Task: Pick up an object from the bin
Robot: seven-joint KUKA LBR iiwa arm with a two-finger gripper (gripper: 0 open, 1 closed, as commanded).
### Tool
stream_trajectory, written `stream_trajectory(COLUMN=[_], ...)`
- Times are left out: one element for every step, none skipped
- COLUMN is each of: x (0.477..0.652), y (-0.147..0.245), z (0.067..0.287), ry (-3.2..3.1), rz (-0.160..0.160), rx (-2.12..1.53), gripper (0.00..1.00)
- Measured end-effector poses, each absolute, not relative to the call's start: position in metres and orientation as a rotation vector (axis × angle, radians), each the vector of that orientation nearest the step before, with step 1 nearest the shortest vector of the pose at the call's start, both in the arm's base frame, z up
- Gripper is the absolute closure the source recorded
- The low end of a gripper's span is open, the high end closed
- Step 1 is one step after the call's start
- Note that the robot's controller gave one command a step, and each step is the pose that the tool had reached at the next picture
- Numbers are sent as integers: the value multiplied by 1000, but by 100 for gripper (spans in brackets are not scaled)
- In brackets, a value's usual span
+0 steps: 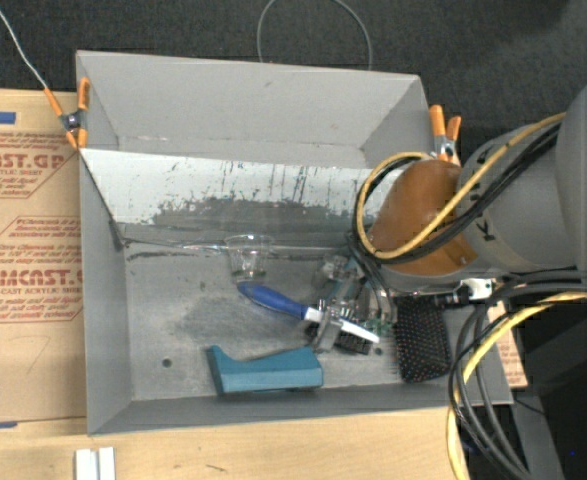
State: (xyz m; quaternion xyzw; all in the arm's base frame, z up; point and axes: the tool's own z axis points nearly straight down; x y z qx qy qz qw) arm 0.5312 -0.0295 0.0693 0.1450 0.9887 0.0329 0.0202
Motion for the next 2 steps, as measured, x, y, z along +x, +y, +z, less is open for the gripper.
stream_trajectory(x=[529,488], y=[-29,-20], z=[68,117], ry=[3077,3090], rz=[103,102], rx=[449,344], gripper=[100,100])
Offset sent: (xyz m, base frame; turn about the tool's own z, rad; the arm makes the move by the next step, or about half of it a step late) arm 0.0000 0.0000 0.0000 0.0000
